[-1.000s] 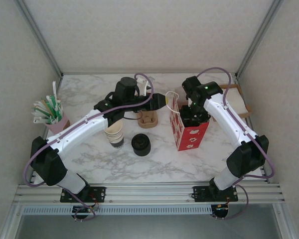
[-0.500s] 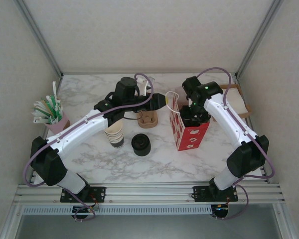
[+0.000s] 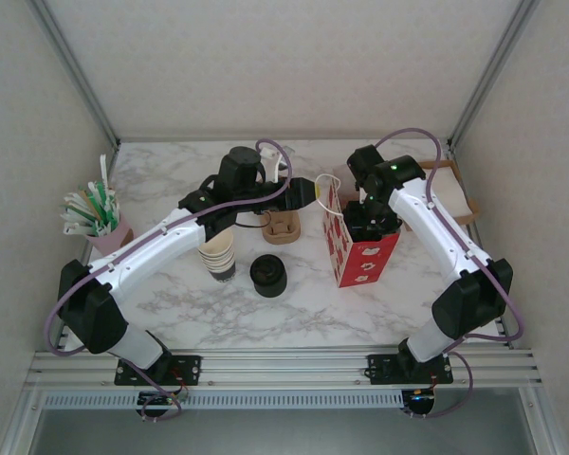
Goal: Pack the takeout coffee
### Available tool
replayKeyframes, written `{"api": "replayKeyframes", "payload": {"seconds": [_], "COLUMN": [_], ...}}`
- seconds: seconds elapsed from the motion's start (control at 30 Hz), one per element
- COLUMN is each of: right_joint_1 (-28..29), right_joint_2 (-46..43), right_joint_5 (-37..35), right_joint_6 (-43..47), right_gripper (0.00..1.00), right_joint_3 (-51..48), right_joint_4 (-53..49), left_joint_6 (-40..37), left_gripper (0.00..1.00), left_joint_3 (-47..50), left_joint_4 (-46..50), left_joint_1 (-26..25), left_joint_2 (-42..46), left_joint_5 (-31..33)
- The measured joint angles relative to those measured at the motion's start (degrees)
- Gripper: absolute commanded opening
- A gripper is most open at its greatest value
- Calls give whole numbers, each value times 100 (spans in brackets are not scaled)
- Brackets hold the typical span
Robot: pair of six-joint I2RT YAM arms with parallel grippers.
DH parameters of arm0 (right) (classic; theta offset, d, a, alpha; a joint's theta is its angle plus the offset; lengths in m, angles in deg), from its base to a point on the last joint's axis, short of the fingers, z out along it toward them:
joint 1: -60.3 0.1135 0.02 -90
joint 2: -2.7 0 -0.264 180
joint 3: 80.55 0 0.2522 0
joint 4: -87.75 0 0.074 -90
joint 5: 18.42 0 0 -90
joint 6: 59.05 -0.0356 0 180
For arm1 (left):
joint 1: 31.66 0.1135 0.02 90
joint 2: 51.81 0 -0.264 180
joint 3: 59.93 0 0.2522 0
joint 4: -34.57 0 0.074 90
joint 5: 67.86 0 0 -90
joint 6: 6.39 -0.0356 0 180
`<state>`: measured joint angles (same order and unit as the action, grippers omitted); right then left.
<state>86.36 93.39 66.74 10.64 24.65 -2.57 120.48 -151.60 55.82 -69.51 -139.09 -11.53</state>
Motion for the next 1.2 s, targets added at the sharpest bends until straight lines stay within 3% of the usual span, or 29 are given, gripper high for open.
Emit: {"api": "replayKeyframes", "payload": {"seconds": [1.2], "right_joint_1": [0], "right_joint_2": [0], "right_joint_5": [-2], "right_joint_6": [-2], "right_gripper": [61], "right_joint_3": [0], "right_joint_4": [-87], "left_joint_6": [0], "left_gripper": [49], "left_joint_3": [-2], "left_joint_4": [0], "left_joint_1": [0], "left_joint_2": [0], "left_joint_5": [0]}}
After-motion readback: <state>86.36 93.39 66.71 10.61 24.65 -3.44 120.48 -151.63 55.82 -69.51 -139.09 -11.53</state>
